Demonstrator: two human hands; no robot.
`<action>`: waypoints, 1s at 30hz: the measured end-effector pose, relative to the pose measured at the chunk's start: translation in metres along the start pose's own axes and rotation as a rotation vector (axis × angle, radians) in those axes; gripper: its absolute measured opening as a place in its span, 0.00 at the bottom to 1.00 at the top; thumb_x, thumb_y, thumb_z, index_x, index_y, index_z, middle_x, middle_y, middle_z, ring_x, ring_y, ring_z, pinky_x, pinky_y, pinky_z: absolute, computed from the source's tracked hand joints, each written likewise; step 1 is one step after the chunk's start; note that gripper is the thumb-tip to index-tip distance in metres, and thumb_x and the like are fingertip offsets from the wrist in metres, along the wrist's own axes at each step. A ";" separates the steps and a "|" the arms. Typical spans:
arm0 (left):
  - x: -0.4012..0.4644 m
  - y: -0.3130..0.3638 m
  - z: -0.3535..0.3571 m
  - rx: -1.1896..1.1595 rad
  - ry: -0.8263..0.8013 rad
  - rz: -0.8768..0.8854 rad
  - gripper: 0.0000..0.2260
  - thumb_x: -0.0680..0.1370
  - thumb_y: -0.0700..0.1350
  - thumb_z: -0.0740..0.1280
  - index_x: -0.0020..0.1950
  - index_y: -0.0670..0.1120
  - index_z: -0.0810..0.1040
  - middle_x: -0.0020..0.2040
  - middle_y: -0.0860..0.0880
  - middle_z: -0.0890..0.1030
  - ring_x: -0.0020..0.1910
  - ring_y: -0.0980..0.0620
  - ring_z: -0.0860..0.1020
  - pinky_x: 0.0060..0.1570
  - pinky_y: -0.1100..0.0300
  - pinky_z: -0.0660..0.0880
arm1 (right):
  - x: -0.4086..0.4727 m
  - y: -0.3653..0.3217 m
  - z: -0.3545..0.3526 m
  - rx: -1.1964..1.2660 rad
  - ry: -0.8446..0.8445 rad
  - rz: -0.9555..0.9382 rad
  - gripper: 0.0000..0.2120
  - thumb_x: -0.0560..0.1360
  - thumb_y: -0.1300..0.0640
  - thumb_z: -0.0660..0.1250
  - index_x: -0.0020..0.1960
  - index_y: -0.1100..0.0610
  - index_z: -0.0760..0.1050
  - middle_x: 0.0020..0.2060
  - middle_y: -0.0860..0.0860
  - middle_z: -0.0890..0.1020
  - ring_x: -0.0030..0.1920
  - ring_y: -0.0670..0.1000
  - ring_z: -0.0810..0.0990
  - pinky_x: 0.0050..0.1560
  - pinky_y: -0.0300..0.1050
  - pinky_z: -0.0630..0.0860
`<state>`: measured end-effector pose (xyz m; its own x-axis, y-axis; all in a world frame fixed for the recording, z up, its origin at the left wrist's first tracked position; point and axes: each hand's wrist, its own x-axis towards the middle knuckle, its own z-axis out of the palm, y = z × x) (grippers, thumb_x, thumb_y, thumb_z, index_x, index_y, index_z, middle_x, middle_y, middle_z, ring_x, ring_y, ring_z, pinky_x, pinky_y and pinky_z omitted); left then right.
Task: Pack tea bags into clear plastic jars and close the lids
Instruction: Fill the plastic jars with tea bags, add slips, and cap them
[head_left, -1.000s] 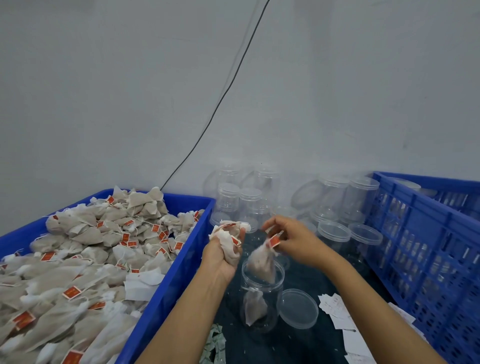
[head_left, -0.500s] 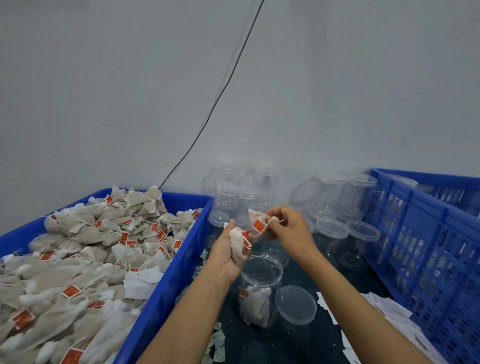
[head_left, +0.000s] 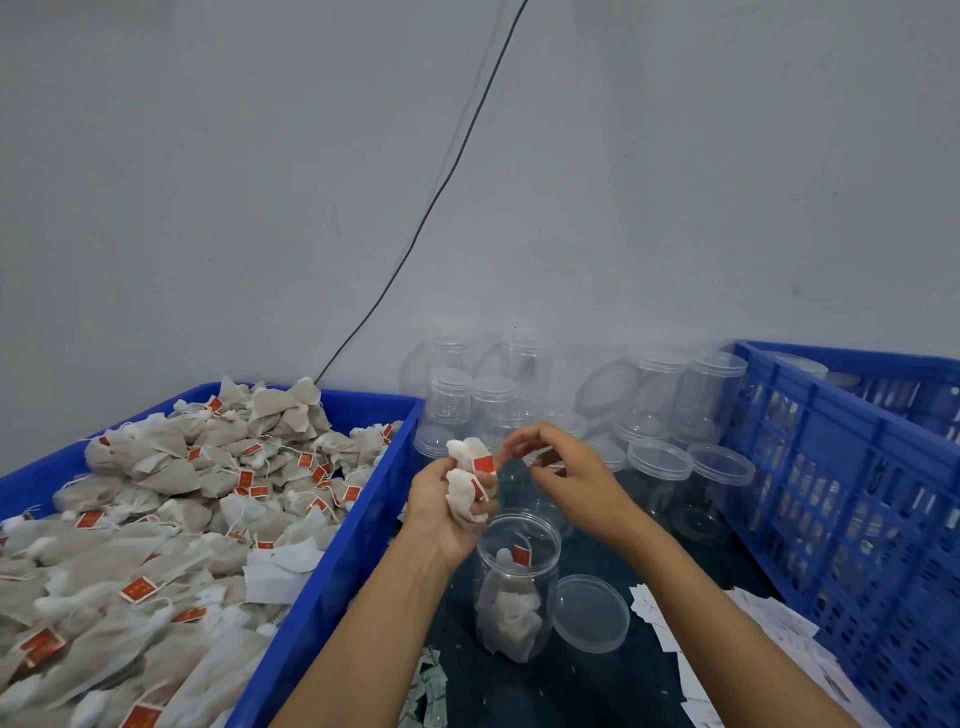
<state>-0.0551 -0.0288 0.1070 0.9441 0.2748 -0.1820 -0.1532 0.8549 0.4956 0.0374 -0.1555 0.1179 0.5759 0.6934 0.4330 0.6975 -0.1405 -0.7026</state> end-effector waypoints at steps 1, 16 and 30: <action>-0.001 0.000 0.000 -0.006 -0.023 -0.011 0.14 0.82 0.44 0.53 0.64 0.39 0.69 0.41 0.41 0.80 0.22 0.54 0.75 0.15 0.67 0.67 | 0.000 -0.002 0.000 0.000 -0.005 -0.047 0.19 0.76 0.70 0.60 0.54 0.46 0.73 0.51 0.43 0.77 0.51 0.39 0.75 0.50 0.30 0.73; -0.004 -0.003 0.005 0.411 -0.030 -0.056 0.12 0.72 0.45 0.66 0.51 0.39 0.77 0.34 0.45 0.78 0.26 0.54 0.75 0.24 0.65 0.72 | 0.004 -0.009 0.009 0.141 0.171 -0.036 0.02 0.71 0.63 0.73 0.43 0.59 0.82 0.40 0.52 0.83 0.42 0.52 0.80 0.46 0.48 0.78; 0.010 -0.005 0.009 0.266 0.277 0.199 0.12 0.82 0.46 0.57 0.53 0.40 0.75 0.41 0.42 0.79 0.36 0.50 0.76 0.31 0.59 0.74 | -0.007 -0.012 0.010 0.144 -0.090 -0.026 0.06 0.79 0.57 0.64 0.53 0.54 0.79 0.45 0.47 0.80 0.43 0.43 0.76 0.44 0.34 0.72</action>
<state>-0.0427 -0.0342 0.1104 0.7842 0.5616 -0.2640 -0.2095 0.6400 0.7393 0.0207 -0.1515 0.1177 0.5137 0.7568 0.4042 0.6396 -0.0238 -0.7683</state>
